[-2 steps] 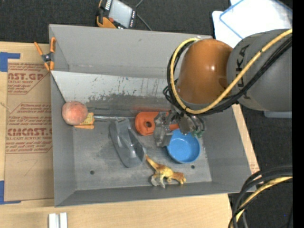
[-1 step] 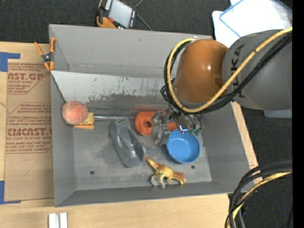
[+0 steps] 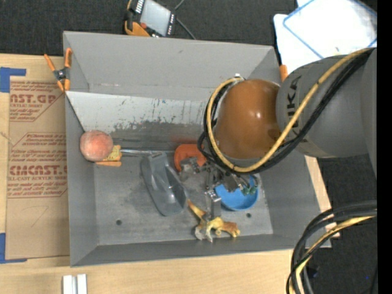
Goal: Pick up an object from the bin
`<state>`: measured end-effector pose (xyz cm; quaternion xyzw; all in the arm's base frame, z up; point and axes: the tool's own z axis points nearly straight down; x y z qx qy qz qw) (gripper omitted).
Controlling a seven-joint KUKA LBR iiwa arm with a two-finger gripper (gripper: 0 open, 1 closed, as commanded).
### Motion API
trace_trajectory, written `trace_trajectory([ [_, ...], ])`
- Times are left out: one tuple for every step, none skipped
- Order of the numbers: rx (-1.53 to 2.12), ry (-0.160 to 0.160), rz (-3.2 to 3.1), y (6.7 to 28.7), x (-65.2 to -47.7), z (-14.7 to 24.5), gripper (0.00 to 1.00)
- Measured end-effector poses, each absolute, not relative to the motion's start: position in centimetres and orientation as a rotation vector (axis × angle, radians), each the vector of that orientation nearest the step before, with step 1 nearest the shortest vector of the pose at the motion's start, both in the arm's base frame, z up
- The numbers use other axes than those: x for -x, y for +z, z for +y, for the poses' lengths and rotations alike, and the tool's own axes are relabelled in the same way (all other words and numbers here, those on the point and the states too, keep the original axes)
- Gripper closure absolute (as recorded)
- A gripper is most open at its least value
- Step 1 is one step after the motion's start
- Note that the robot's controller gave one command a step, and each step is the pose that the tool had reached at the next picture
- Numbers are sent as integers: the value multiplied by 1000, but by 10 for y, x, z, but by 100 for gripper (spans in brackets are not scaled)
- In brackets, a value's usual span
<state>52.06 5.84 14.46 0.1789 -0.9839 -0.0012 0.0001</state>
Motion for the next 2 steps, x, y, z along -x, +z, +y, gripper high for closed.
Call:
trace_trajectory([
  [-567,-4,-3093,145,-521,58,0],
  [-567,-4,-3093,145,-521,58,0],
])
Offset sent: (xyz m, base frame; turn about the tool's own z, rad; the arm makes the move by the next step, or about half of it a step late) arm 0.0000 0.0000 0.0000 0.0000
